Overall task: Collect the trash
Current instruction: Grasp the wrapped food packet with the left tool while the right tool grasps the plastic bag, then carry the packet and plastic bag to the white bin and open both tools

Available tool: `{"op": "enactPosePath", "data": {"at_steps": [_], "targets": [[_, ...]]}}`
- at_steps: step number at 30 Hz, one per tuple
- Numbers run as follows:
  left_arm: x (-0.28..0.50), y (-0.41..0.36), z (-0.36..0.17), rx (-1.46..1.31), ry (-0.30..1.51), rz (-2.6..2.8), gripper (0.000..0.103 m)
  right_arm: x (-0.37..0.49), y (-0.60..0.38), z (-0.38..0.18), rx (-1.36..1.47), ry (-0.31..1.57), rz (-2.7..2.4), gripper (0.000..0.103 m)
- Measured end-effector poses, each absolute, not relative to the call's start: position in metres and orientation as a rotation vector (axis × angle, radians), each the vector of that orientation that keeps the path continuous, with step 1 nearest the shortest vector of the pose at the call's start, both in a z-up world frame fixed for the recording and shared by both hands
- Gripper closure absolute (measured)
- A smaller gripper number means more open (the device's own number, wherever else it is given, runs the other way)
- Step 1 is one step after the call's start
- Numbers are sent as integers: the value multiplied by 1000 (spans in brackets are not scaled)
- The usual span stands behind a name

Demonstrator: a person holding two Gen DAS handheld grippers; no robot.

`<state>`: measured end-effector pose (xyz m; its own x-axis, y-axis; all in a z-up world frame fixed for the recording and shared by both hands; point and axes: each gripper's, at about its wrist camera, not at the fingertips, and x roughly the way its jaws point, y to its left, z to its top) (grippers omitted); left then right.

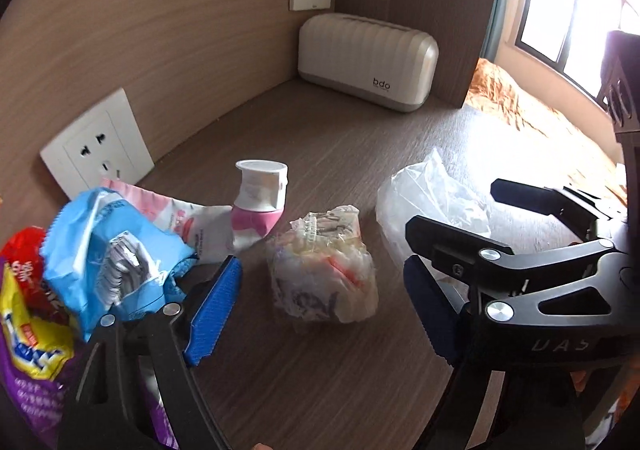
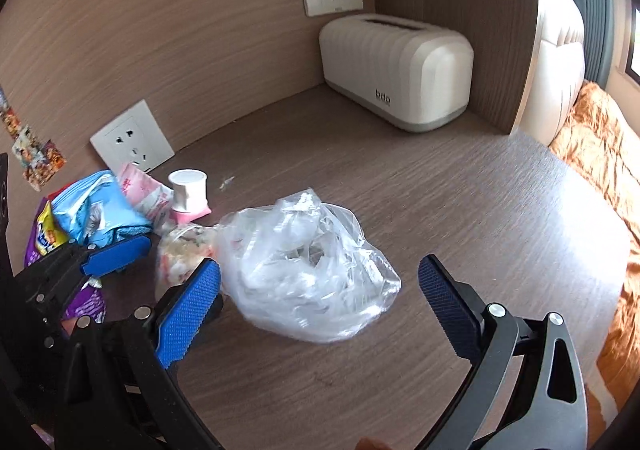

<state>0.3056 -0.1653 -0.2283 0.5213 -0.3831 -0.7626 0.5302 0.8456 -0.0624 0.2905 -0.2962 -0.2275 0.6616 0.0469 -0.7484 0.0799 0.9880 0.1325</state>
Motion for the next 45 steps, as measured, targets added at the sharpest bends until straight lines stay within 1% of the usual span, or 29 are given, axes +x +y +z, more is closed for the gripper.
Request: {"op": "enactPosePath", "data": {"at_steps": [2, 6, 7, 8, 9, 10, 13, 19, 28, 35, 45], "targets": [[309, -168, -232, 190, 870, -568, 23, 296, -298, -233, 177, 867, -23, 4], [314, -177, -241, 206, 900, -598, 35, 302, -299, -243, 212, 898, -9, 6], [314, -179, -241, 215, 894, -594, 36, 300, -299, -243, 203, 880, -17, 15], [315, -181, -241, 223, 892, -596, 43, 300, -298, -243, 196, 871, -11, 23], [315, -182, -240, 232, 887, -594, 51, 300, -298, -243, 192, 868, -7, 38], [315, -182, -240, 235, 886, -595, 51, 300, -298, -243, 191, 870, -2, 47], [317, -179, -239, 210, 888, -587, 52, 300, -300, -242, 209, 874, 4, 58], [304, -166, -218, 162, 868, -586, 52, 272, -305, -209, 161, 789, -41, 59], [243, -180, -167, 201, 769, -646, 52, 199, -334, -155, 140, 701, -92, 60], [183, -228, -150, 248, 740, -752, 52, 143, -365, -147, 159, 698, -154, 60], [95, -302, -159, 297, 789, -926, 52, 45, -417, -147, 229, 721, -246, 59]]}}
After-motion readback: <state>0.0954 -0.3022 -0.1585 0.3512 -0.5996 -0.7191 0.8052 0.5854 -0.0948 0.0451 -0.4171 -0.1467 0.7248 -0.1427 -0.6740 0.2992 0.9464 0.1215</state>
